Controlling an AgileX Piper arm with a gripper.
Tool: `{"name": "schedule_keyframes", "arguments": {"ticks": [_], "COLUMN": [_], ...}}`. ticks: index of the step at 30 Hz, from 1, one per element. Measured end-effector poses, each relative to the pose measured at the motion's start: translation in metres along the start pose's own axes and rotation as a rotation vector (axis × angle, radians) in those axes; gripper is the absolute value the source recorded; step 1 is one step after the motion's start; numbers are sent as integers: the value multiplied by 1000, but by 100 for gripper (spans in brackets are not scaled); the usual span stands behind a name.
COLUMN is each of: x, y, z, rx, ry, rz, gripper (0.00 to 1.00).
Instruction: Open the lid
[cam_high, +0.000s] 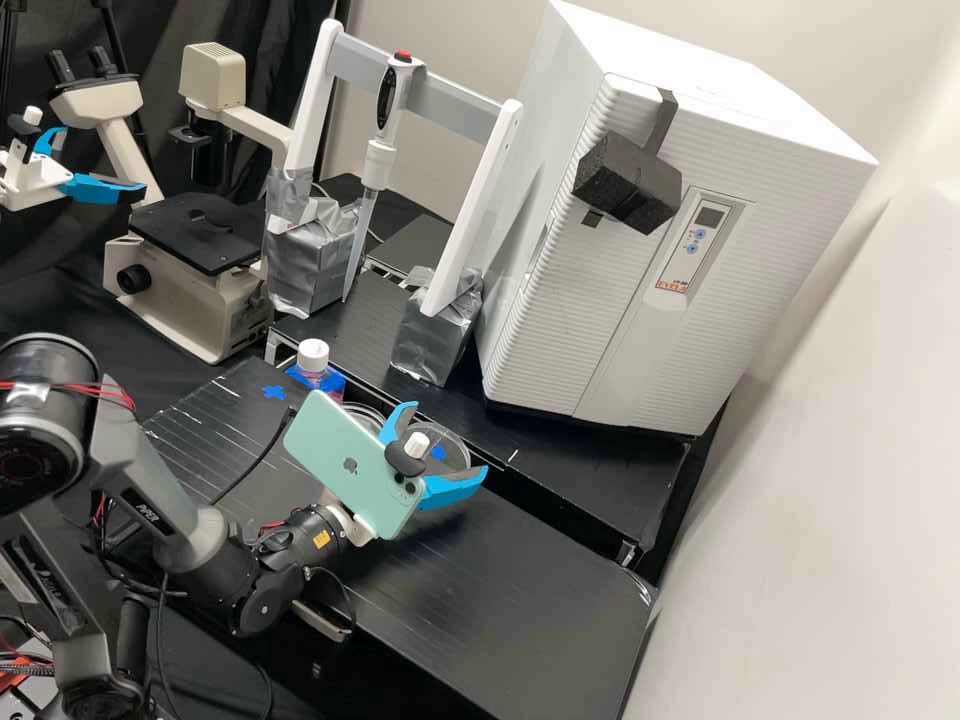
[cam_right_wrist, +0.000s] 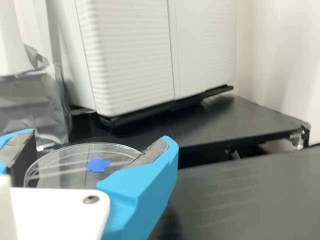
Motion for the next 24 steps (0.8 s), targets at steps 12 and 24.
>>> {"name": "schedule_keyframes", "arguments": {"ticks": [12, 24], "x": [4, 6], "y": [-3, 1], "z": [12, 17], "rx": [-33, -34], "ry": [-32, -45], "rz": [-7, 20], "gripper": [0, 0]}}
